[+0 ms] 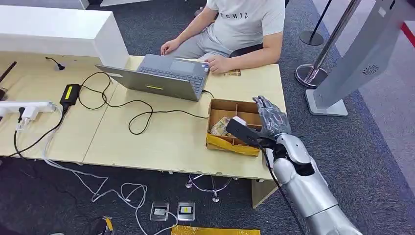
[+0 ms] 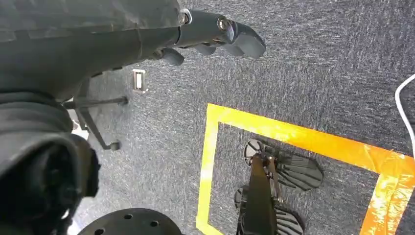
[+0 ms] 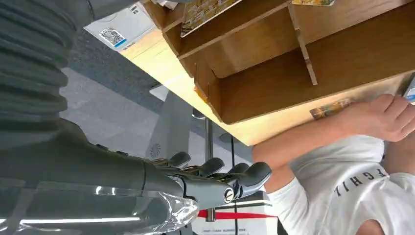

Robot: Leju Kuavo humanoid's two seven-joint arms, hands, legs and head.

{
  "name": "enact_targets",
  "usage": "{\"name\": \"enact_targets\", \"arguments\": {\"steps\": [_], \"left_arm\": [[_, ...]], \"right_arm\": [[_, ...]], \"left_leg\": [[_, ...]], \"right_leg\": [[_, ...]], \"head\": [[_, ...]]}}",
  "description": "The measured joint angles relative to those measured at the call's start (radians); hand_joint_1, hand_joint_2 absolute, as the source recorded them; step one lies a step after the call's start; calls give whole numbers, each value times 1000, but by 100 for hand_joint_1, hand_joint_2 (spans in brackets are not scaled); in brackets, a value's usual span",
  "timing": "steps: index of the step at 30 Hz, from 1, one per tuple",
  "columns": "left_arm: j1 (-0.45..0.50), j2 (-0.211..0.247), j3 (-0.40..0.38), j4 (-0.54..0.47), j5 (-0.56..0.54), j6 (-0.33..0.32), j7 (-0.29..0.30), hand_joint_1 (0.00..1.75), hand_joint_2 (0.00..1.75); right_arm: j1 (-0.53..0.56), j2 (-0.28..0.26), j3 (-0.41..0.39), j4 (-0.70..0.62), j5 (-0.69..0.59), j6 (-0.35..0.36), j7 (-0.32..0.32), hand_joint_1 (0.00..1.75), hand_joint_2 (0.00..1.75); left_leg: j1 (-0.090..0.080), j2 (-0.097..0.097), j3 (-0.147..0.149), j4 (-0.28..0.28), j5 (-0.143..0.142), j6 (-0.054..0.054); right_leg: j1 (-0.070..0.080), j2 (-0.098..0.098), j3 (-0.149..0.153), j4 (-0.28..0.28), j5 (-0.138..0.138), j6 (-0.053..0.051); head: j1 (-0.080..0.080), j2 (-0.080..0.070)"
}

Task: Pass the card to the sensor for recognition and then transmit it.

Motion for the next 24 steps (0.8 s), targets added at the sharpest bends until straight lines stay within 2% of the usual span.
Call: {"name": "enact_targets", "arguments": {"steps": [24], "left_arm": [[-6, 0, 0, 0, -9, -3, 0, 0, 0]], "right_arm": [[-8, 31, 0, 127, 5, -39, -25, 0, 175]], "left_leg": [[0, 0, 0, 0, 0, 0]], "right_leg": [[0, 0, 0, 0, 0, 0]], "head": [[0, 0]]}}
